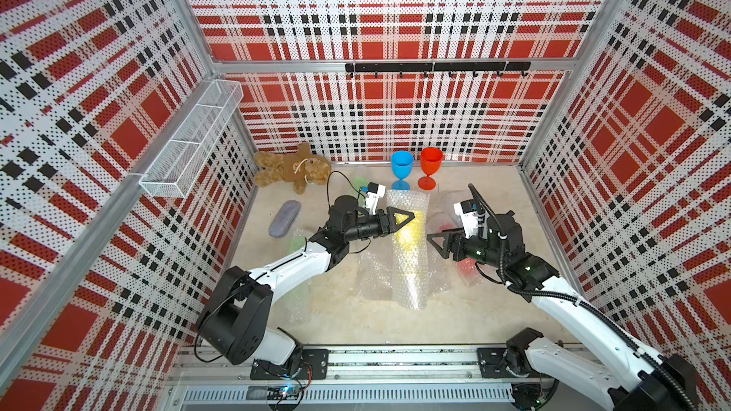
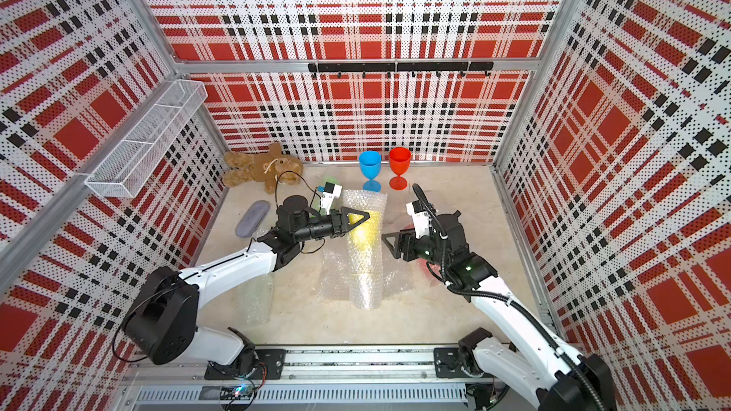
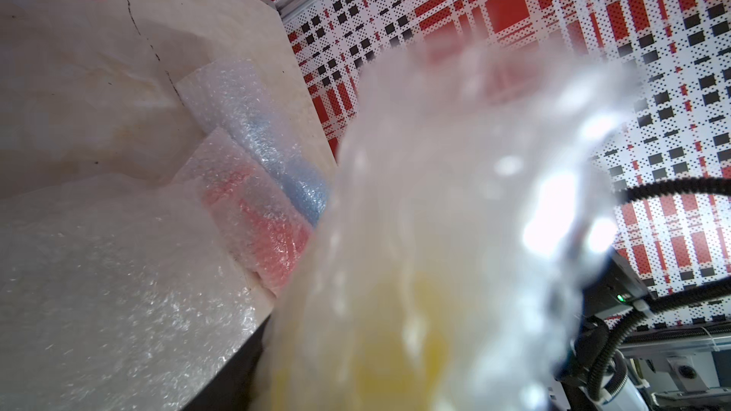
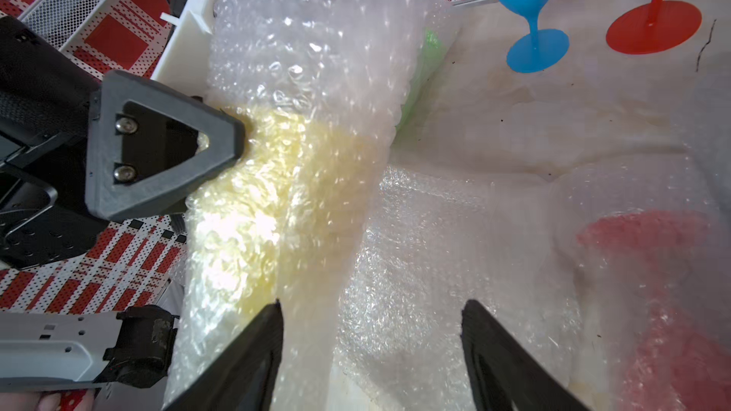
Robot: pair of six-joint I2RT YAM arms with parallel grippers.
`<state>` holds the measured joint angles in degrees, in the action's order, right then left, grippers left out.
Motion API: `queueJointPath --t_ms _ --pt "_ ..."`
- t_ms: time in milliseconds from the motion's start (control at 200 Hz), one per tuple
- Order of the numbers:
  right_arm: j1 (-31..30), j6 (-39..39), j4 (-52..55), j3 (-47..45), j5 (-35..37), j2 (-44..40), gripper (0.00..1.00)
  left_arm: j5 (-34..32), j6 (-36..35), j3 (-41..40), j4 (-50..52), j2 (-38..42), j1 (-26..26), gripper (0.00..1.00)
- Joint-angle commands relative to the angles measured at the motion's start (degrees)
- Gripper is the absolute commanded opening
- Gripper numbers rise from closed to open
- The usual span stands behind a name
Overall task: Unpack wine glasses from bubble wrap
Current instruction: Place the bubble wrap at the center of the board.
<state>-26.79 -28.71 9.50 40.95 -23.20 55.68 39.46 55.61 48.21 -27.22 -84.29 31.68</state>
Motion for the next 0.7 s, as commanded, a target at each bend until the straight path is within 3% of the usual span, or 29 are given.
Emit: queueJointPath --t_ms 0,276,696 --pt "0.5 -2.1 -3.7 0.3 -3.5 1.4 0.71 1.1 1.5 -1.4 -5.6 -1.0 0.5 0.57" --pt "0.5 -4.2 -6.8 0.7 -6.7 5.6 0.56 0.4 2.3 -2.8 -5.7 -1.2 0.3 0.54" --pt "0.5 -3.5 -7.9 -2.0 -3.7 9.7 0.05 0.0 3.1 -5.0 -5.9 -1.7 -0.3 0.51"
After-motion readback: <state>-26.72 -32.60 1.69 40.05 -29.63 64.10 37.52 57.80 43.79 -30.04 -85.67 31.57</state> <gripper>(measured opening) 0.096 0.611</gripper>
